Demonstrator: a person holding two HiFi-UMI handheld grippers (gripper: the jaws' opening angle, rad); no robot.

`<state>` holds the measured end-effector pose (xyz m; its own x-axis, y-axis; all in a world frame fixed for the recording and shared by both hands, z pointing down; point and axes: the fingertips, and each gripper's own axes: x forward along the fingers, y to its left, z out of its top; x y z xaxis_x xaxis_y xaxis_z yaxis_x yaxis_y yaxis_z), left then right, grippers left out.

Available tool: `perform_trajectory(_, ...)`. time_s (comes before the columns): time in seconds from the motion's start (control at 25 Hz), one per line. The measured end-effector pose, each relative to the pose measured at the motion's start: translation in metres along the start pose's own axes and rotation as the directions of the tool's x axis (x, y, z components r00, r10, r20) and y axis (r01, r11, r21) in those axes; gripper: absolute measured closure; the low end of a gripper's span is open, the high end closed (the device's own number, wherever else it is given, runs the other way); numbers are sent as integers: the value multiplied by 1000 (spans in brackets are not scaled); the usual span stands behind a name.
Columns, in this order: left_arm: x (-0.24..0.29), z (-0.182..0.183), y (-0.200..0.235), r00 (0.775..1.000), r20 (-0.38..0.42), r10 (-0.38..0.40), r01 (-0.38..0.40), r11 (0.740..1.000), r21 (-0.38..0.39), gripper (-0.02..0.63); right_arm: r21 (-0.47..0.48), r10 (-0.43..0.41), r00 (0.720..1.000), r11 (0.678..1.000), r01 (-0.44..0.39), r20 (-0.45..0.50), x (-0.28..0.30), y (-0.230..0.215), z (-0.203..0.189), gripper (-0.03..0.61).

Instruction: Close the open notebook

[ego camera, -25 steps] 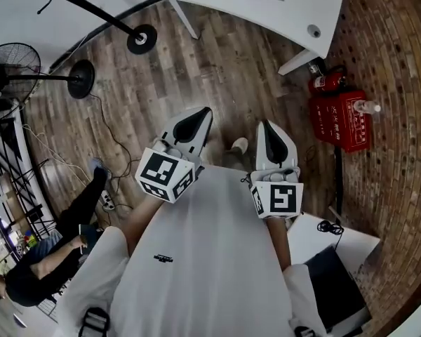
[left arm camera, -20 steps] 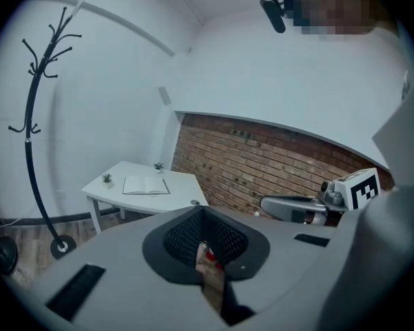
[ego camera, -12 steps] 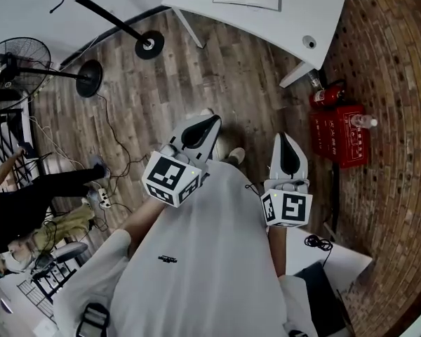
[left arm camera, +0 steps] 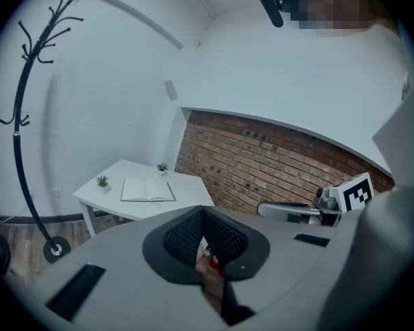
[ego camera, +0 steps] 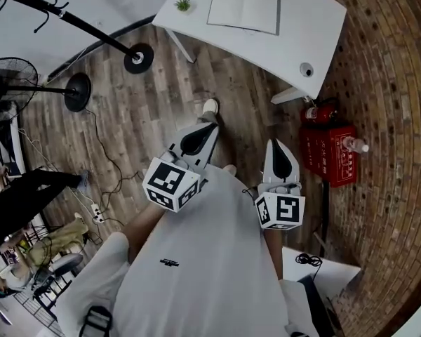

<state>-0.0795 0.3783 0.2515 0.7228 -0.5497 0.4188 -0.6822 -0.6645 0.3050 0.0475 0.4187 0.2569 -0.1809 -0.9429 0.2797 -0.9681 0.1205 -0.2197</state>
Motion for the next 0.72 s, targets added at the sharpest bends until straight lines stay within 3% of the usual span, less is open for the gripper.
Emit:
perform_trajectory(0.24,53,53,64,999,-10,-40,40,999,-13,611,-55,-31,999,998,30,-13,101,-8,44,566)
perform_trajectory(0.72,145,146,189,994,-9,-111,110,993,-49,611,-38,-130,991,991,128,-45,261,-29,95,566)
